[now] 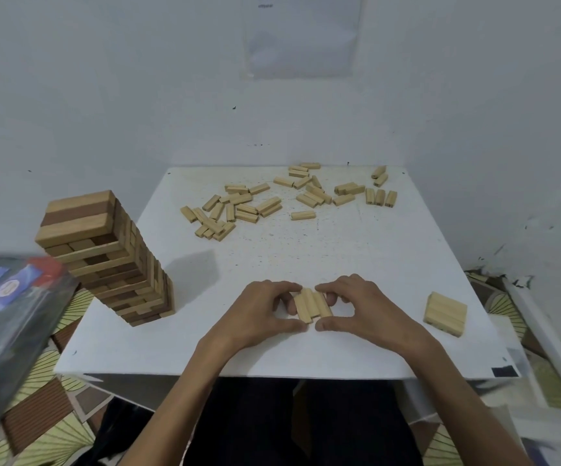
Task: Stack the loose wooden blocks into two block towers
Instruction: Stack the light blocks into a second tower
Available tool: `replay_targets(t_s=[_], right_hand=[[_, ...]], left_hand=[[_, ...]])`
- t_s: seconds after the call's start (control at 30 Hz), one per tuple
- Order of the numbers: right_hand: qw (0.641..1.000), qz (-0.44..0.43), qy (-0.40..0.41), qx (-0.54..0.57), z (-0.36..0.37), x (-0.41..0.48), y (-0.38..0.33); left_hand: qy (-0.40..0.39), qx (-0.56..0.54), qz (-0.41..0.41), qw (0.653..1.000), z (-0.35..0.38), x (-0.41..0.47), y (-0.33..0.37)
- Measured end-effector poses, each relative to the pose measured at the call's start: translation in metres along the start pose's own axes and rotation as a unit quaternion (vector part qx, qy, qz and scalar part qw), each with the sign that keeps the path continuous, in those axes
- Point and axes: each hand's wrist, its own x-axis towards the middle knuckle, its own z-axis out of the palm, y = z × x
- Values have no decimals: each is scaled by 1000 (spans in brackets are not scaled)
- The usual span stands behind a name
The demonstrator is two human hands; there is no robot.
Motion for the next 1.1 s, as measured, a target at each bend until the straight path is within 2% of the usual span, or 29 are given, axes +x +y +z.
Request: replay_targets(t_s=[0.17,0.27,0.5,0.7,0.9,1.1], right_hand=[[996,-12,-82,-19,-15,3,6],[994,-36,-104,-27,-21,10,3],[998,-63,-32,-7,-11,-1,5],[997,-68,37,-7,5,-5,9],[995,-77,58,-29,13,-7,5],[994,-74,85,-17,18,-10,1]], left_hand=[[17,30,12,999,3,1,6],[2,20,23,1000,0,5,7],[-9,22,64,998,-1,6,4],[-31,3,53,998,-5,8,4],[-77,-5,54,996,-11,10,-3],[-43,8,74,996,-7,7,0]])
